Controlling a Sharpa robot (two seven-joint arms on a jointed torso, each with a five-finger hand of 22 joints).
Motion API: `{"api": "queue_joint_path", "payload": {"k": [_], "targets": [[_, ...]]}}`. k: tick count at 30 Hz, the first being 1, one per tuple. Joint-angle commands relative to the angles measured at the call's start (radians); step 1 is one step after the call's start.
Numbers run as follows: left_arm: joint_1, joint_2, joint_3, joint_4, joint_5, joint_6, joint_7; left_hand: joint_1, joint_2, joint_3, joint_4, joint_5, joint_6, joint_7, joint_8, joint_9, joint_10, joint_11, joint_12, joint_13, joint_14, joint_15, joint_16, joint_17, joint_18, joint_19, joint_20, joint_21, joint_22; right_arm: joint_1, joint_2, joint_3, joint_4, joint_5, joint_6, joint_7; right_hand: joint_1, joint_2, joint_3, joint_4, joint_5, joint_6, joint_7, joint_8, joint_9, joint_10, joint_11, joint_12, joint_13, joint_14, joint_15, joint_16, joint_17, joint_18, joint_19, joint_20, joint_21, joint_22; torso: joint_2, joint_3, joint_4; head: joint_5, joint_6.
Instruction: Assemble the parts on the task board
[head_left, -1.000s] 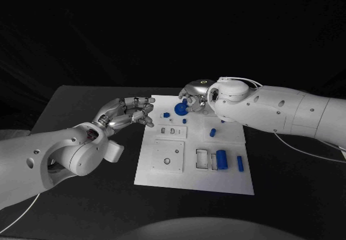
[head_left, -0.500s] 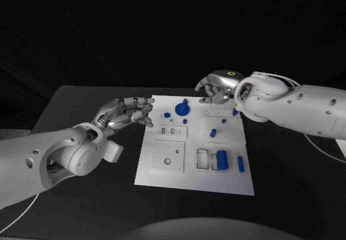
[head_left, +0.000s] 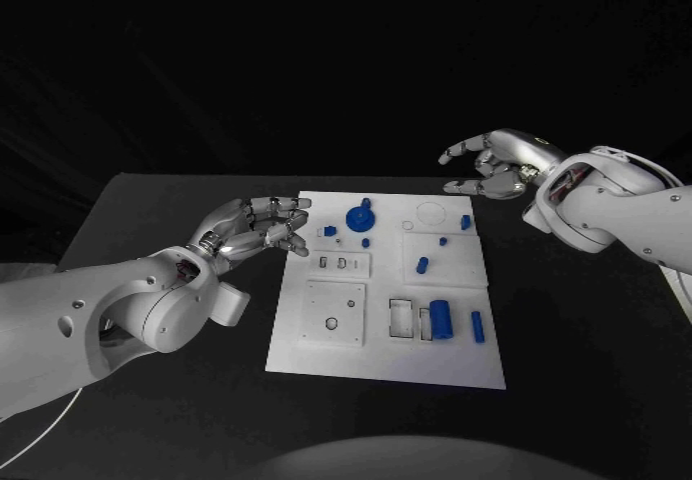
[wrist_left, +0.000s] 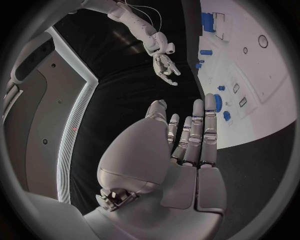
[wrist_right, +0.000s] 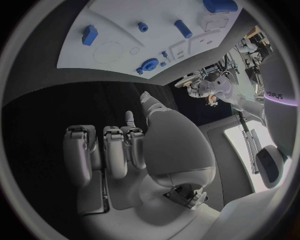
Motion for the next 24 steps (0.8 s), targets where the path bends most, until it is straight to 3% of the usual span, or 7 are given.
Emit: {"api": "queue_joint_path", "payload": {"k": [1,6,14,19,24], "targets": [[-0.003,0.003,0.000,-0.002,-0.004,0.020,0.007,0.008,0.005,0.000,0.000,0.005,0.000,0.004,0.004,0.001,-0.005,0.004,0.002,-0.001,-0.010,0.001,0.006,-0.002,0.006,-0.009,0.002,-0.005,-0.001,-0.018,-0.010,-0.001,-0.009,0.160,-0.050,0.138,0.015,0.001,-0.011,0.010,0.023,-0.018,0.007,0.025,0.067,0.107,-0.003,0.003,0.262,0.108,-0.006,0.003,0.263,-0.021,0.084,-0.001,0.016,0.254,-0.002,0.0032,-0.0023,0.001,0.000],[-0.005,0.009,0.000,-0.006,-0.004,0.024,0.008,0.009,0.006,0.001,-0.001,0.006,0.000,0.004,0.004,0.001,-0.006,0.004,0.003,-0.002,-0.010,0.001,0.006,-0.002,0.006,-0.009,0.002,-0.005,-0.001,-0.063,-0.009,-0.003,-0.050,0.186,-0.039,0.164,0.035,0.001,-0.020,0.034,0.080,-0.079,0.042,0.068,0.208,0.107,-0.003,0.003,0.262,0.108,-0.006,0.003,0.263,-0.021,0.082,0.000,0.016,0.254,-0.002,0.0000,-0.0017,-0.008,0.002],[-0.007,0.012,0.000,-0.009,-0.004,0.029,0.008,0.010,0.007,0.002,-0.001,0.006,-0.003,0.004,0.004,0.000,-0.006,0.004,0.003,-0.002,-0.010,0.001,0.006,-0.002,0.006,-0.009,0.002,-0.005,-0.001,-0.126,0.007,-0.003,-0.117,0.212,-0.032,0.196,0.058,-0.013,-0.017,0.072,0.198,-0.161,0.054,0.099,0.366,0.107,-0.002,0.003,0.262,0.108,-0.005,0.003,0.263,-0.020,0.078,0.001,0.014,0.252,-0.003,0.0015,-0.0027,-0.006,0.003],[-0.007,0.010,0.000,-0.009,-0.004,0.029,0.008,0.010,0.007,0.002,-0.001,0.006,-0.003,0.004,0.004,0.000,-0.006,0.004,0.003,-0.002,-0.010,0.001,0.006,-0.002,0.006,-0.009,0.002,-0.005,-0.001,-0.146,0.014,-0.003,-0.143,0.217,-0.021,0.186,0.074,-0.020,-0.010,0.079,0.227,-0.203,0.056,0.097,0.418,0.107,-0.001,0.003,0.262,0.108,-0.004,0.003,0.263,-0.018,0.071,0.002,0.009,0.250,-0.003,0.0010,-0.0015,-0.007,0.003],[-0.007,0.010,0.000,-0.008,-0.004,0.030,0.007,0.010,0.007,0.002,-0.001,0.006,-0.003,0.004,0.004,0.000,-0.006,0.004,0.003,-0.002,-0.010,0.001,0.006,-0.002,0.006,-0.009,0.002,-0.005,-0.001,-0.165,0.021,-0.003,-0.163,0.216,-0.007,0.168,0.083,-0.022,-0.008,0.081,0.221,-0.231,0.066,0.103,0.454,0.107,0.002,0.003,0.262,0.108,-0.001,0.003,0.263,-0.015,0.057,0.004,-0.001,0.245,-0.002,0.0008,-0.0014,-0.007,0.004]]}}
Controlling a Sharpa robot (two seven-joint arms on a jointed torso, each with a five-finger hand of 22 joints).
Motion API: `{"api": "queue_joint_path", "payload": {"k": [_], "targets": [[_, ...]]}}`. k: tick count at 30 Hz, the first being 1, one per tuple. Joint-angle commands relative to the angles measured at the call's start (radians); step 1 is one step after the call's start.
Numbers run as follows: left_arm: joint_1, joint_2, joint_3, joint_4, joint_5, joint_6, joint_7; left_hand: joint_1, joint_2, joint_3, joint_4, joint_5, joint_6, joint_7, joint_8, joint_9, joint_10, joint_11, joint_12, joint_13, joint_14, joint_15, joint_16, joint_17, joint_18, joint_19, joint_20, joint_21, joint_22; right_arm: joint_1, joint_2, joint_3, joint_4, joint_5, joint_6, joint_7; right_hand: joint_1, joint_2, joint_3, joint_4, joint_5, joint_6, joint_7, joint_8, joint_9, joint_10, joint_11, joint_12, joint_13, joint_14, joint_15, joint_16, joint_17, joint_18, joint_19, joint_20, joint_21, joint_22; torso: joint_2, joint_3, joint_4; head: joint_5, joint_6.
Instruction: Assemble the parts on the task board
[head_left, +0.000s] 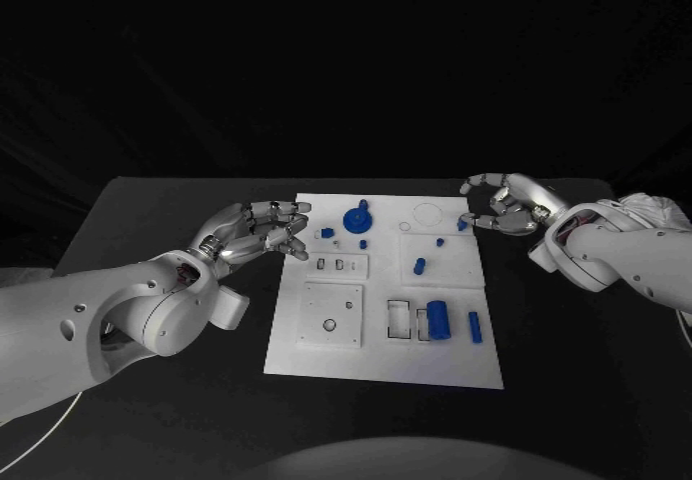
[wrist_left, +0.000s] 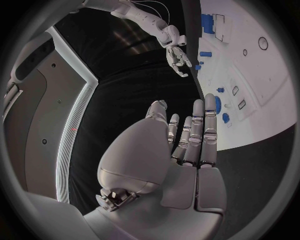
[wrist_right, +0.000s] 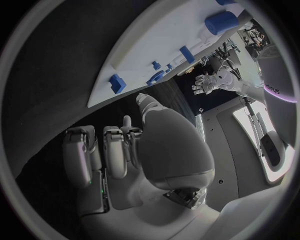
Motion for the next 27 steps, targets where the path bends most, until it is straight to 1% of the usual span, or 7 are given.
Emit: {"api": "queue_joint_path", "payload": {"k": [1,5,10,17,19,23,27], "targets": [[0.000,0.001,0.000,0.003,-0.004,0.021,0.007,0.006,0.003,0.002,-0.001,0.006,-0.003,0.004,0.004,0.000,-0.006,0.004,0.003,-0.001,-0.007,-0.002,0.006,-0.002,0.006,-0.006,-0.002,-0.005,-0.001,-0.011,0.006,0.000,-0.010,0.011,0.024,0.004,0.013,0.001,0.003,0.008,-0.005,-0.019,0.012,0.012,0.010,0.107,0.004,0.004,0.263,0.108,0.000,0.003,0.263,0.000,0.057,0.004,-0.006,0.245,0.001,0.0000,0.0007,0.000,0.000],[0.000,0.000,0.000,0.003,-0.004,0.021,0.006,0.006,0.003,0.002,-0.001,0.006,-0.003,0.004,0.004,0.000,-0.006,0.004,0.003,-0.001,-0.007,-0.002,0.006,-0.002,0.006,-0.006,-0.002,-0.005,-0.001,-0.020,0.014,0.000,-0.022,0.011,0.029,0.004,0.009,-0.002,0.000,0.014,-0.022,-0.034,0.021,0.031,0.012,0.107,0.009,0.004,0.263,0.108,0.003,0.003,0.263,0.000,0.055,0.006,-0.007,0.244,0.000,-0.0001,-0.0013,0.002,-0.004],[0.000,-0.003,0.000,0.003,-0.004,0.022,0.006,0.006,0.003,0.002,-0.001,0.006,-0.003,0.004,0.004,0.000,-0.006,0.004,0.003,-0.001,-0.007,-0.002,0.006,-0.002,0.006,-0.006,-0.002,-0.005,-0.001,-0.026,0.018,0.000,-0.028,0.010,0.036,0.009,-0.002,-0.007,-0.007,0.020,-0.058,-0.048,0.023,0.061,0.013,0.107,0.012,0.004,0.263,0.108,0.006,0.003,0.263,0.000,0.055,0.009,-0.007,0.244,0.000,-0.0002,0.0002,0.002,-0.005],[0.000,-0.004,0.000,0.003,-0.004,0.022,0.005,0.008,0.003,0.003,-0.001,0.006,-0.004,0.004,0.004,0.000,-0.007,0.004,0.003,-0.001,-0.008,-0.002,0.006,-0.002,0.006,-0.006,-0.002,-0.005,-0.001,-0.030,0.019,0.000,-0.036,0.009,0.056,0.001,-0.006,-0.007,-0.009,0.021,-0.070,-0.051,0.023,0.075,0.012,0.107,0.013,0.004,0.263,0.108,0.007,0.003,0.263,0.002,0.049,0.011,-0.011,0.242,0.000,-0.0007,-0.0009,0.003,-0.005],[0.000,-0.004,0.000,0.003,-0.004,0.022,0.005,0.008,0.003,0.003,-0.001,0.006,-0.004,0.004,0.004,0.000,-0.007,0.004,0.003,-0.001,-0.008,-0.002,0.006,-0.002,0.006,-0.006,-0.002,-0.005,-0.001,-0.032,0.020,0.000,-0.039,0.009,0.058,-0.001,-0.002,-0.005,-0.006,0.019,-0.064,-0.051,0.024,0.083,0.012,0.107,0.013,0.004,0.263,0.108,0.007,0.003,0.263,0.002,0.047,0.011,-0.012,0.242,0.000,-0.0006,-0.0005,0.002,-0.005],[0.000,-0.004,0.000,0.003,-0.004,0.023,0.006,0.008,0.003,0.003,-0.001,0.006,-0.004,0.004,0.004,0.000,-0.007,0.004,0.003,-0.001,-0.008,-0.002,0.006,-0.002,0.006,-0.006,-0.002,-0.005,-0.001,-0.036,0.021,0.000,-0.043,0.009,0.063,-0.003,0.006,-0.003,0.000,0.017,-0.021,-0.058,0.024,0.108,0.005,0.107,0.014,0.004,0.263,0.108,0.008,0.003,0.263,0.003,0.045,0.013,-0.014,0.241,0.000,-0.0004,-0.0011,0.003,-0.006],[0.000,-0.004,0.000,0.003,-0.004,0.024,0.005,0.008,0.003,0.003,-0.001,0.006,-0.004,0.004,0.004,0.000,-0.007,0.004,0.003,-0.001,-0.008,-0.002,0.006,-0.002,0.006,-0.006,-0.002,-0.005,-0.001,-0.041,0.025,0.000,-0.048,0.009,0.069,-0.005,0.012,-0.003,0.005,0.016,0.007,-0.062,0.024,0.125,-0.001,0.107,0.014,0.004,0.263,0.108,0.009,0.003,0.263,0.003,0.044,0.013,-0.014,0.241,0.000,-0.0003,0.0003,0.002,-0.006]]}}
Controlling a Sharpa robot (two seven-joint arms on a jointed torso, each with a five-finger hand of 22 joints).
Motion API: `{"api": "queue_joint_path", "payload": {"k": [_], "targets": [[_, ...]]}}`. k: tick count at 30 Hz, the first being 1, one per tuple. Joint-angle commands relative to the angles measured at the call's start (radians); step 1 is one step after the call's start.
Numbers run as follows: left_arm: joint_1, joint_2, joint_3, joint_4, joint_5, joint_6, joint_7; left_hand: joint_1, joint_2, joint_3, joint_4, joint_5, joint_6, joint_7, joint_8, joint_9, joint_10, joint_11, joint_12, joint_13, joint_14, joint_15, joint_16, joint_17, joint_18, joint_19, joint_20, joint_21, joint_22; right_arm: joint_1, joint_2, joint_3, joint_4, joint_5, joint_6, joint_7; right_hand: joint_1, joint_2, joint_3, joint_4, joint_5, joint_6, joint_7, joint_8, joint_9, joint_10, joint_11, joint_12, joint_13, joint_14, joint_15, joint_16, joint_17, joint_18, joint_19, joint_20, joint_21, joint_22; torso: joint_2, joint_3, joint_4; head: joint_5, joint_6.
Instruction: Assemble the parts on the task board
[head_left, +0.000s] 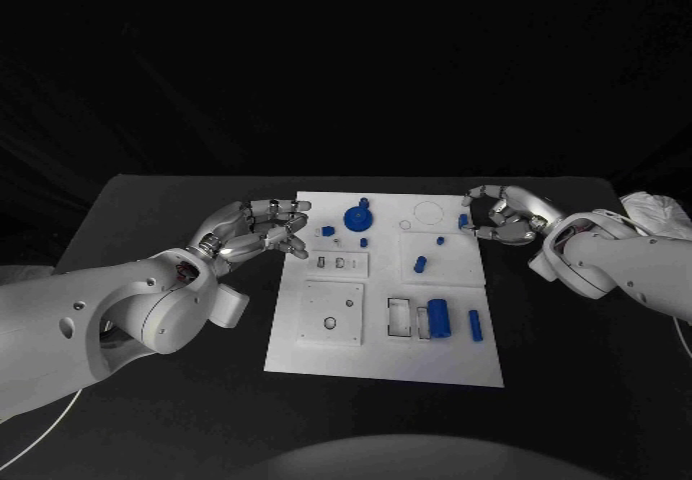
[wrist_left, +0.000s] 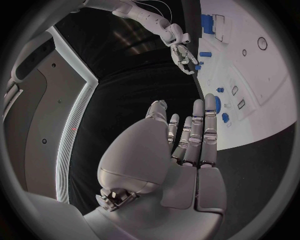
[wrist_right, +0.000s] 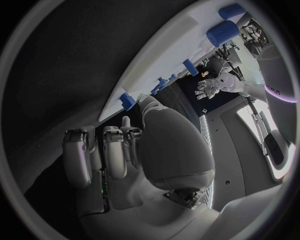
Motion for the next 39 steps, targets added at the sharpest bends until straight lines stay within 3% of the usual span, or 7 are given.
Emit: {"api": "queue_joint_path", "payload": {"k": [1,18,32,39], "targets": [[0.000,0.001,0.001,0.002,-0.004,0.018,0.005,0.008,0.003,0.003,-0.001,0.006,-0.004,0.004,0.004,0.000,-0.004,0.001,0.003,-0.001,-0.008,-0.002,0.006,-0.002,0.006,-0.006,-0.002,-0.005,-0.001,-0.004,0.005,0.000,-0.004,-0.001,0.030,-0.002,0.017,0.001,0.009,0.000,0.026,-0.009,0.000,0.015,-0.006,0.108,0.007,0.004,0.263,0.104,0.005,0.003,0.263,0.003,0.041,0.010,-0.006,0.241,0.000,0.0004,0.0010,-0.001,-0.001],[0.000,-0.005,0.000,0.007,-0.004,0.020,0.000,0.008,0.004,0.003,-0.001,0.006,-0.006,0.004,0.004,0.000,-0.004,0.001,0.004,-0.002,-0.009,-0.001,0.006,-0.002,0.006,-0.007,-0.001,-0.005,-0.001,-0.010,0.017,0.000,-0.018,-0.002,0.030,-0.001,0.042,0.001,0.045,-0.004,0.143,0.034,-0.002,0.104,-0.033,0.108,0.005,0.004,0.263,0.104,0.003,0.003,0.263,0.004,0.037,0.009,-0.009,0.239,0.000,0.0001,0.0008,0.004,-0.010],[0.000,-0.005,0.000,0.010,-0.004,0.027,-0.009,0.008,0.004,0.003,-0.001,0.006,-0.006,0.004,0.004,0.000,-0.004,0.001,0.004,-0.002,-0.009,-0.001,0.006,-0.002,0.006,-0.007,-0.001,-0.005,-0.001,-0.011,0.019,0.000,-0.025,-0.002,0.038,-0.028,0.046,0.003,0.052,-0.005,0.152,0.043,-0.001,0.122,-0.037,0.108,0.005,0.004,0.263,0.104,0.003,0.003,0.263,0.007,0.025,0.009,-0.018,0.235,0.000,0.0004,0.0000,0.006,-0.014],[0.000,-0.004,0.000,0.010,-0.004,0.028,-0.011,0.008,0.004,0.003,-0.001,0.006,-0.006,0.004,0.004,0.000,-0.005,0.002,0.004,-0.002,-0.009,-0.001,0.006,-0.003,0.006,-0.007,-0.001,-0.005,-0.001,-0.012,0.023,0.000,-0.029,-0.003,0.037,-0.031,0.046,0.008,0.061,-0.005,0.152,0.068,0.001,0.146,-0.044,0.108,0.006,0.004,0.263,0.104,0.004,0.003,0.263,0.007,0.025,0.009,-0.018,0.235,0.000,0.0008,0.0005,0.006,-0.016]]}}
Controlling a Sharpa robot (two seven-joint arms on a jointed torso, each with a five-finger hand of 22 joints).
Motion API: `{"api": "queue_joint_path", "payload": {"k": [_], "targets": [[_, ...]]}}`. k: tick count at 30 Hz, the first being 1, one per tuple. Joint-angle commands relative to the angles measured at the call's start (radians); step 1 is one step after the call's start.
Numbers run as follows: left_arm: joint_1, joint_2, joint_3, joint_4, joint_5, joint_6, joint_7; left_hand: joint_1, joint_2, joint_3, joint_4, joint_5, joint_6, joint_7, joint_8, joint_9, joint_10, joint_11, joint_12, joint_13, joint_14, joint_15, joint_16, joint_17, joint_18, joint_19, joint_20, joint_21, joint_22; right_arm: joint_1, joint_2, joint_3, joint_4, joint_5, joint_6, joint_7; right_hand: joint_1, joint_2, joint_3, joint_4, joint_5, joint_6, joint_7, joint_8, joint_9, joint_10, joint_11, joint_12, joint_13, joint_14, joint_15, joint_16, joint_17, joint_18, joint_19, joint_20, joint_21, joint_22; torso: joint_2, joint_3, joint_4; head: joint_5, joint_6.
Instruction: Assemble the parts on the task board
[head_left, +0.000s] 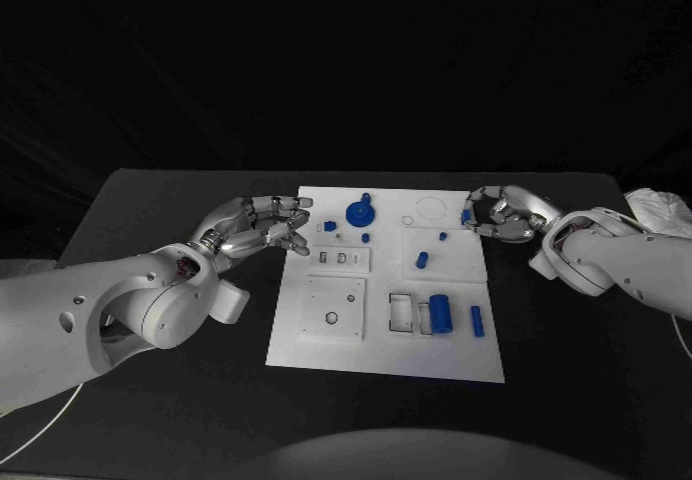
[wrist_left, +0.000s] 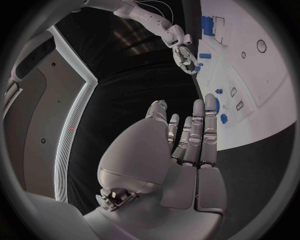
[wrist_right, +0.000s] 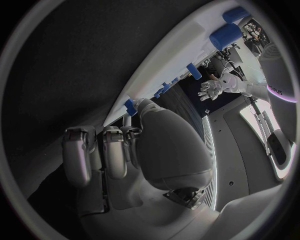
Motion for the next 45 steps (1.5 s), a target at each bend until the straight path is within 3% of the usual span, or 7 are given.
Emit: {"api": "queue_joint_path", "payload": {"k": [1,14,21,29,37,45], "targets": [[0.000,0.002,0.001,0.002,-0.004,0.020,0.001,0.008,0.004,0.003,-0.001,0.006,-0.003,0.000,0.004,0.000,-0.005,0.002,0.004,-0.001,-0.009,-0.001,0.006,-0.001,0.006,-0.007,-0.001,-0.005,-0.001,-0.002,0.003,0.000,-0.001,-0.004,0.017,-0.010,0.006,0.007,0.009,0.000,0.002,0.017,0.001,0.015,-0.004,0.108,0.006,0.004,0.263,0.104,0.004,0.003,0.263,0.007,0.028,0.005,-0.006,0.235,0.000,0.0002,0.0001,0.000,-0.002],[0.000,-0.001,0.001,0.002,-0.004,0.020,0.000,0.008,0.004,0.003,-0.001,0.006,-0.003,0.000,0.004,0.000,-0.005,0.002,0.004,-0.001,-0.009,-0.001,0.006,-0.001,0.006,-0.007,-0.001,-0.005,-0.001,-0.002,0.010,0.000,-0.002,-0.002,-0.007,0.001,0.001,0.016,0.020,0.000,0.002,0.071,-0.001,0.054,-0.022,0.108,0.005,0.004,0.263,0.104,0.004,0.003,0.263,0.007,0.029,0.006,-0.006,0.235,-0.001,-0.0013,-0.0001,0.004,-0.006],[0.000,-0.005,0.001,0.001,-0.004,0.020,0.000,0.008,0.004,0.003,0.000,0.006,-0.004,0.000,0.004,0.000,-0.005,0.002,0.005,-0.001,-0.010,-0.001,0.006,-0.002,0.006,-0.008,-0.001,-0.005,-0.001,0.002,-0.001,0.000,0.027,0.002,-0.054,0.020,-0.002,0.010,0.021,-0.001,0.003,0.086,0.000,0.059,-0.033,0.108,0.005,0.004,0.263,0.104,0.003,0.003,0.263,0.005,0.036,0.005,-0.001,0.237,-0.001,-0.0018,-0.0024,0.010,-0.007],[0.000,-0.002,0.000,-0.004,-0.004,0.021,-0.002,0.008,0.004,0.003,0.000,0.006,-0.005,0.000,0.004,0.000,-0.005,0.002,0.005,-0.001,-0.010,0.000,0.006,-0.002,0.006,-0.008,-0.001,-0.005,-0.001,0.058,-0.037,0.000,0.142,0.004,-0.074,0.027,-0.002,0.005,0.023,-0.001,0.007,0.093,0.003,0.057,-0.046,0.108,0.005,0.004,0.263,0.104,0.002,0.003,0.263,0.005,0.038,0.005,0.000,0.238,-0.001,-0.0006,0.0002,0.005,-0.009],[0.000,0.007,0.000,-0.008,-0.004,0.021,-0.004,0.008,0.004,0.003,0.000,0.006,-0.005,0.000,0.004,0.000,-0.005,0.003,0.005,-0.001,-0.010,0.000,0.006,-0.002,0.006,-0.008,-0.001,-0.005,-0.001,0.118,-0.027,0.000,0.254,0.006,-0.022,0.012,-0.001,0.007,0.028,-0.001,0.013,0.092,0.003,0.053,-0.057,0.108,0.005,0.004,0.263,0.104,0.002,0.003,0.263,0.005,0.039,0.005,0.000,0.238,-0.001,-0.0009,0.0022,-0.001,-0.012],[0.000,0.011,0.000,-0.009,-0.004,0.020,-0.006,0.008,0.004,0.003,0.000,0.005,-0.005,-0.001,0.004,0.000,-0.005,0.003,0.005,-0.002,-0.010,0.000,0.006,-0.002,0.006,-0.009,-0.001,-0.005,-0.001,0.132,0.064,0.001,0.265,0.005,0.083,-0.023,0.000,0.012,0.035,-0.002,0.024,0.087,0.003,0.048,-0.069,0.108,0.006,0.004,0.263,0.104,0.003,0.003,0.263,0.005,0.038,0.005,0.000,0.238,0.000,-0.0006,0.0032,0.001,-0.011]]}}
